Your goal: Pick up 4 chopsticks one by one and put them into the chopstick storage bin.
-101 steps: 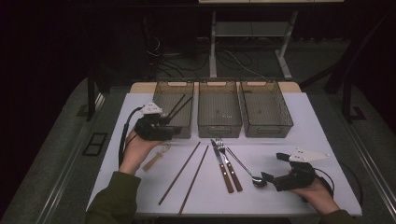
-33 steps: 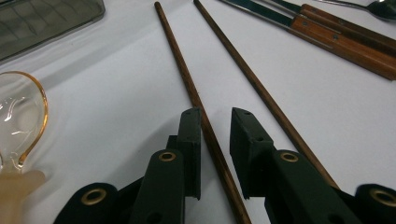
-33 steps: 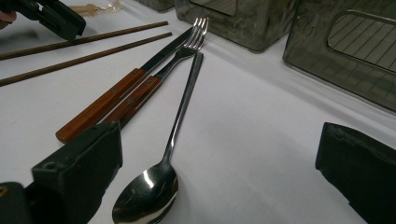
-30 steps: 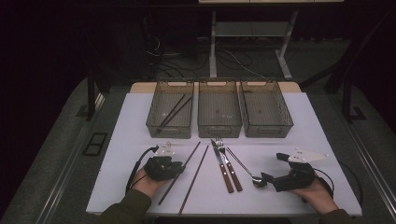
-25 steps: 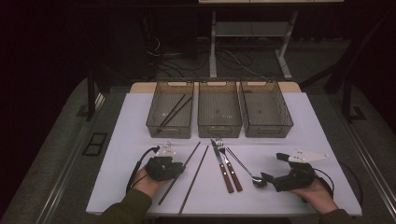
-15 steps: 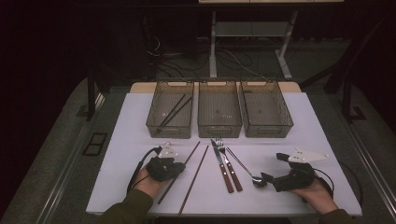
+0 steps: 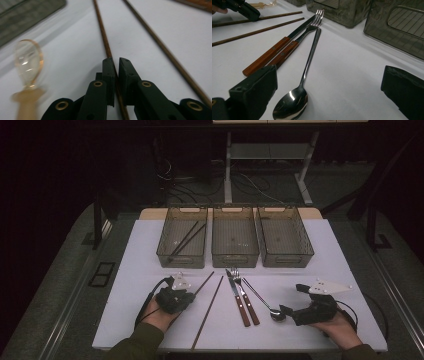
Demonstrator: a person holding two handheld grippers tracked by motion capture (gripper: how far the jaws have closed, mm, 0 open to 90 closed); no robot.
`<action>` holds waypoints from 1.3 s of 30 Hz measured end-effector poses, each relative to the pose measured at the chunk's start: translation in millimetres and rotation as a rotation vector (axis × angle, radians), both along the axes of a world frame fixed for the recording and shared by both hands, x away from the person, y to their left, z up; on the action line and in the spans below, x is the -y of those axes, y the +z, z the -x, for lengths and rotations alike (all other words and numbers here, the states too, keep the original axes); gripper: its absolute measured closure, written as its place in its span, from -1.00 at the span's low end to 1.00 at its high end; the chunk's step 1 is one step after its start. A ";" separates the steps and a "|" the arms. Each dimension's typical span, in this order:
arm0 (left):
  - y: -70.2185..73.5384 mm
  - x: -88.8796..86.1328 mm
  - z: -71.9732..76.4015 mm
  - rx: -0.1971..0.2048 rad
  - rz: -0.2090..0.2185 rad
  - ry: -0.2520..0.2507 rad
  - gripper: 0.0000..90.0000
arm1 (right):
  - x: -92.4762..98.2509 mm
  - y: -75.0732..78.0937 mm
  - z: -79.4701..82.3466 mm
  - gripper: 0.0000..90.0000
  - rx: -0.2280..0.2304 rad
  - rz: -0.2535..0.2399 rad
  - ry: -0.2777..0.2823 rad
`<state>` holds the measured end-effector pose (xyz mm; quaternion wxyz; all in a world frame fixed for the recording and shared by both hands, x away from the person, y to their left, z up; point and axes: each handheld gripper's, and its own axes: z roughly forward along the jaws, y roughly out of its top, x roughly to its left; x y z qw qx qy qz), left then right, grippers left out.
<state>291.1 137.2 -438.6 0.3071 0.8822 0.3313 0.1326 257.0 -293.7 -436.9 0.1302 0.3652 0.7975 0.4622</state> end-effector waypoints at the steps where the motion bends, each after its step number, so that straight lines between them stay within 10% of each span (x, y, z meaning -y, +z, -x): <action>1: -0.8 -1.8 -0.5 -0.012 0.018 0.013 0.84 | 0.1 0.0 0.0 -0.98 0.001 0.000 0.000; 39: 12.7 -14.6 1.4 -0.032 0.148 0.025 0.89 | 0.4 0.1 0.1 -0.98 -0.001 -0.001 0.000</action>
